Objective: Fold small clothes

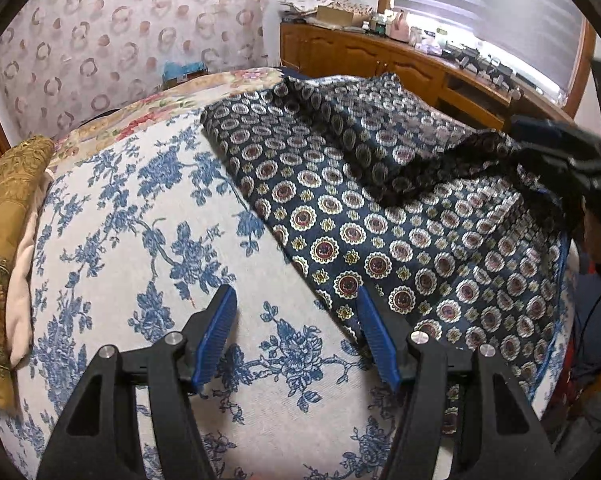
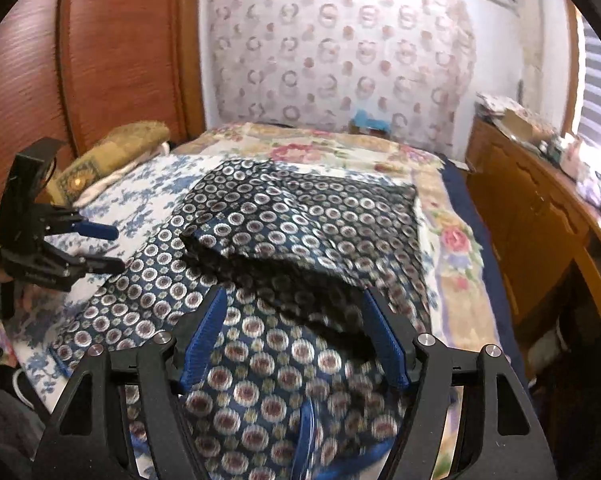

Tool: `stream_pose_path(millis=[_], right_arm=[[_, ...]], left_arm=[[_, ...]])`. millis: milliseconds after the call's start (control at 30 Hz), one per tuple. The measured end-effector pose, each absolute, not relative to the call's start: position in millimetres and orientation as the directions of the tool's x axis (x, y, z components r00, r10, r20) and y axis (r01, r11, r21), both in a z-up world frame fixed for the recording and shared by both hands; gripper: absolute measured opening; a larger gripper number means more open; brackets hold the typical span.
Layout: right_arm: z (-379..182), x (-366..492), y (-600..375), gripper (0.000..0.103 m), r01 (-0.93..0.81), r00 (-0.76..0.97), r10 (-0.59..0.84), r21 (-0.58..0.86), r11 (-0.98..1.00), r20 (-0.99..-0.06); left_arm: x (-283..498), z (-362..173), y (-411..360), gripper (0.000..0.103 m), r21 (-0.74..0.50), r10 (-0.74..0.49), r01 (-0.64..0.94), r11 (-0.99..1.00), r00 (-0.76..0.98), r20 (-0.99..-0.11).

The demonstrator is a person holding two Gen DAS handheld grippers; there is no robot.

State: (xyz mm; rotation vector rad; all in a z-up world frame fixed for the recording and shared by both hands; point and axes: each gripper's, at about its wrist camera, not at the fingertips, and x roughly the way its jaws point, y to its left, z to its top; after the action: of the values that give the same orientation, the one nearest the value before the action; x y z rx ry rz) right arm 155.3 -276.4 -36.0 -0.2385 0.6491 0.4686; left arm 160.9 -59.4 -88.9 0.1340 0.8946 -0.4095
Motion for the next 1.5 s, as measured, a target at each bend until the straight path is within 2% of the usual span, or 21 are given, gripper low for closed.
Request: stream_pose_path(millis=[233, 367, 567, 767, 833, 1100, 1167, 1267, 1300, 1333, 1367, 1433, 1500], right_arm=[[-53, 181, -252, 0.076, -0.559, 0.634, 0.31, -0.143, 0.816, -0.708], [-64, 196, -246, 0.076, -0.582, 0.586, 0.285, -0.15, 0.799, -0.759], [-79, 213, -245, 0.076, -0.603, 0.518, 0.227, -0.165, 0.78, -0.825], [-82, 220, -235, 0.076, -0.612, 0.532, 0.186, -0.223, 0.759, -0.826], [-83, 223, -229, 0.073, -0.617, 0.531, 0.177, -0.235, 0.751, -0.829], [-84, 225, -211, 0.07, -0.65, 0.539, 0.19, -0.261, 0.714, -0.821], [-85, 226, -208, 0.067, -0.661, 0.531, 0.198, -0.256, 0.706, -0.824], [-88, 227, -205, 0.049, -0.69, 0.506, 0.214, -0.244, 0.682, -0.835], [-87, 227, -205, 0.037, -0.702, 0.497, 0.227, -0.234, 0.673, -0.838], [-87, 227, -205, 0.028, -0.706, 0.498, 0.231, -0.235, 0.668, -0.836], [-85, 227, -205, 0.012, -0.707, 0.5, 0.235, -0.236, 0.667, -0.834], [-79, 230, -211, 0.005, -0.702, 0.496, 0.259, -0.207, 0.682, -0.829], [-71, 235, -219, 0.003, -0.683, 0.514, 0.27, -0.198, 0.703, -0.814]], left_arm=[[160, -93, -61, 0.065, -0.054, -0.296, 0.405, 0.913, 0.564, -0.771], [160, -95, -65, 0.08, -0.051, -0.307, 0.429, 0.902, 0.551, -0.776], [160, -96, -68, 0.089, -0.049, -0.31, 0.442, 0.896, 0.542, -0.781], [160, -97, -70, 0.092, -0.038, -0.302, 0.443, 0.895, 0.543, -0.783], [161, -97, -71, 0.094, -0.032, -0.292, 0.436, 0.899, 0.545, -0.786], [161, -98, -69, 0.096, -0.035, -0.291, 0.431, 0.902, 0.545, -0.787], [161, -98, -69, 0.096, -0.034, -0.29, 0.431, 0.902, 0.545, -0.787], [161, -98, -69, 0.096, -0.035, -0.291, 0.431, 0.902, 0.544, -0.787], [162, -98, -69, 0.096, -0.036, -0.291, 0.431, 0.902, 0.544, -0.787], [161, -98, -68, 0.096, -0.037, -0.292, 0.431, 0.902, 0.544, -0.787], [161, -98, -69, 0.096, -0.036, -0.292, 0.431, 0.901, 0.544, -0.787], [161, -98, -68, 0.096, -0.037, -0.29, 0.427, 0.903, 0.545, -0.787], [160, -96, -66, 0.096, -0.043, -0.291, 0.419, 0.907, 0.549, -0.784]])
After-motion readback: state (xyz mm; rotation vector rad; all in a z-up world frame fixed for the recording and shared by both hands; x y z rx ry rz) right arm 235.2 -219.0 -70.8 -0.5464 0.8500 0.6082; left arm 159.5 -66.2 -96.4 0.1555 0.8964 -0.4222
